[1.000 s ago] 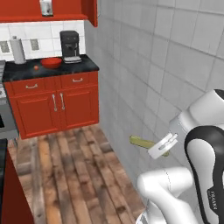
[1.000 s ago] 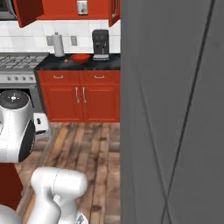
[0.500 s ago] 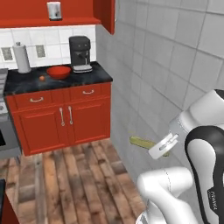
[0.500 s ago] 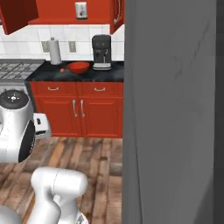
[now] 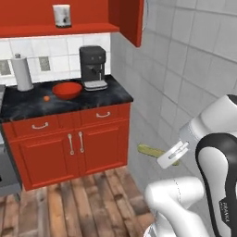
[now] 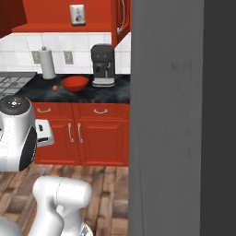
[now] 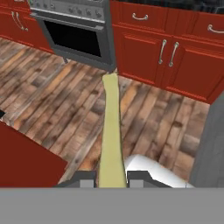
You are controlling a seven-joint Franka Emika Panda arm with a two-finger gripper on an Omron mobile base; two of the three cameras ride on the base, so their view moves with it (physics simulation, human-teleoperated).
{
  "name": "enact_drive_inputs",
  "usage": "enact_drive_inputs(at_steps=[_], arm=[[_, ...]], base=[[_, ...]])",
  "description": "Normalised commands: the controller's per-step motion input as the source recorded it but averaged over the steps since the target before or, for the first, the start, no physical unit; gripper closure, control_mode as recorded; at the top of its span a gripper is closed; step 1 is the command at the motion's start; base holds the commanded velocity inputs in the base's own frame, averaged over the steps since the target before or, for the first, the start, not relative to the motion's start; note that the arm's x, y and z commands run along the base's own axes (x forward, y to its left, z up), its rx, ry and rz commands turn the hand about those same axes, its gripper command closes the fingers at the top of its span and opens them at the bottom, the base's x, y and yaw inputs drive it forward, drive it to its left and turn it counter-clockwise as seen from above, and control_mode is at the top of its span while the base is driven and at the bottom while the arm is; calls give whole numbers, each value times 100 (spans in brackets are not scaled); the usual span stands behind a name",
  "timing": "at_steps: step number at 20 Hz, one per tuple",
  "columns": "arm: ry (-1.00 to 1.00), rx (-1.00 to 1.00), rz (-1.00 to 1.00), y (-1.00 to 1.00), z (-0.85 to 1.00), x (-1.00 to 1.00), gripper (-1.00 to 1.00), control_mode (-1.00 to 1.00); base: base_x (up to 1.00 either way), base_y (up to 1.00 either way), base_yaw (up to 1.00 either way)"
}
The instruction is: Pick the egg and butter from the fridge and place them by the bowl for mixing.
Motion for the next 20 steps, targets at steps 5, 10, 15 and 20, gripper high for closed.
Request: enact_drive_inputs(at_steps=[5,10,15,20], arm=[[0,0,0,0,0,0,100,100],[0,0,0,0,0,0,100,100],[0,0,0,0,0,0,100,100],[0,0,0,0,0,0,100,100]], base=[[100,7,0],[100,29,0],[100,52,0],[100,83,0]])
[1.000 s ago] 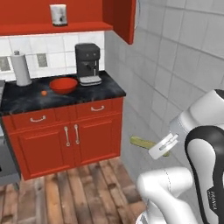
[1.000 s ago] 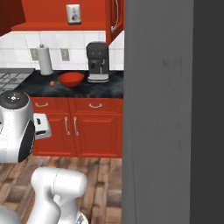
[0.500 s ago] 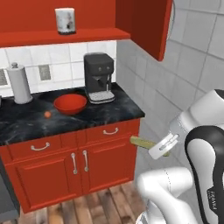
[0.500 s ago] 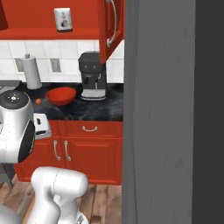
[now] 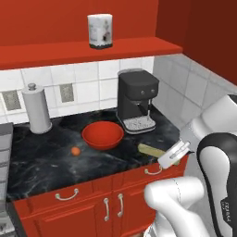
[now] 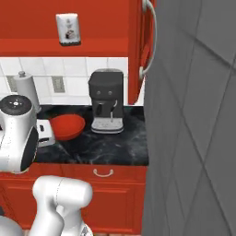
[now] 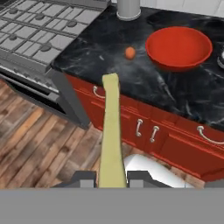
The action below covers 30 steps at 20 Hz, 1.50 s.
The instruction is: Pick the egg and butter from the fridge and place them by the bowl for mixing.
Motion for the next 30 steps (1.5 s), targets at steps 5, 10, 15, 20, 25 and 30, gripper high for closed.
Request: enact_drive_inputs(at_steps=[5,10,15,20,25,30], arm=[[0,0,0,0,0,0,100,100],[0,0,0,0,0,0,100,100],[0,0,0,0,0,0,100,100],[0,0,0,0,0,0,100,100],[0,0,0,0,0,0,100,100],[0,0,0,0,0,0,100,100]], base=[[82,72,14],[11,47,23],[0,4,23],[0,5,12],[9,42,6],[22,15,0]])
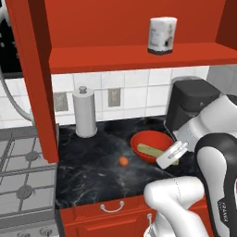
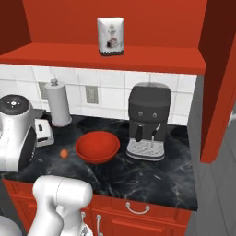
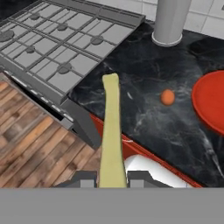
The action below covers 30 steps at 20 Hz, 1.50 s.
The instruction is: Pick the egg and butter from the fridge and place them by the bowl for mixing.
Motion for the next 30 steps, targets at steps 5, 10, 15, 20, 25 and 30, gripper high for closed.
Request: enact_drive_inputs(at_steps=[5,10,15,20,25,30], arm=[[0,0,0,0,0,0,100,100],[0,0,0,0,0,35,100,-100],[0,-2,-4,0,0,57,100,-100],[0,-7,-14,0,-7,46,100,-100],[0,-15,-28,24,-18,35,100,-100],[-1,-12,-38,22,-26,37,100,-100]], base=[[68,0,0],[25,0,0],[0,0,0],[0,0,0],[0,0,0],[0,0,0]])
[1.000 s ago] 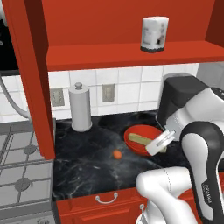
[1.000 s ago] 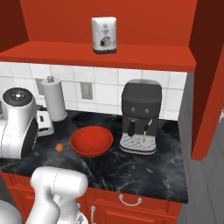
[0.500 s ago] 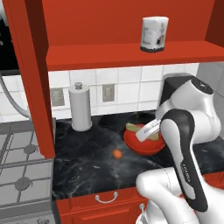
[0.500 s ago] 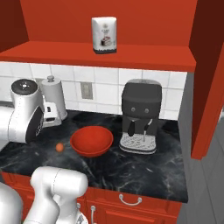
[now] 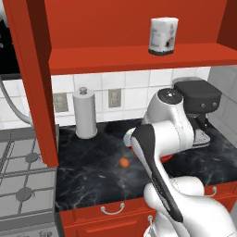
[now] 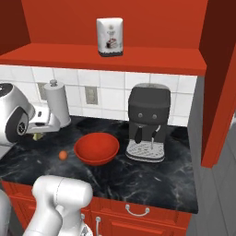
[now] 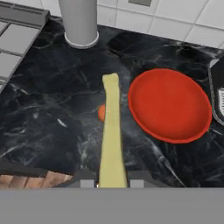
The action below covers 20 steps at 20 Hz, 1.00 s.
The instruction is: Pick the egg and butter from the fridge and place them by the bowl for mixing.
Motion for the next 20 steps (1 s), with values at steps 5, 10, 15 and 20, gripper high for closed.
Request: enact_drive_inputs(at_steps=[5,10,15,20], arm=[[0,-2,-13,6,-6,14,100,-100],[0,0,-1,1,-11,15,100,-100],[0,0,-4,8,-37,28,100,-100],[0,0,-5,17,-35,41,100,-100]], base=[[0,0,0],[0,0,0],[0,0,0],[0,0,0]])
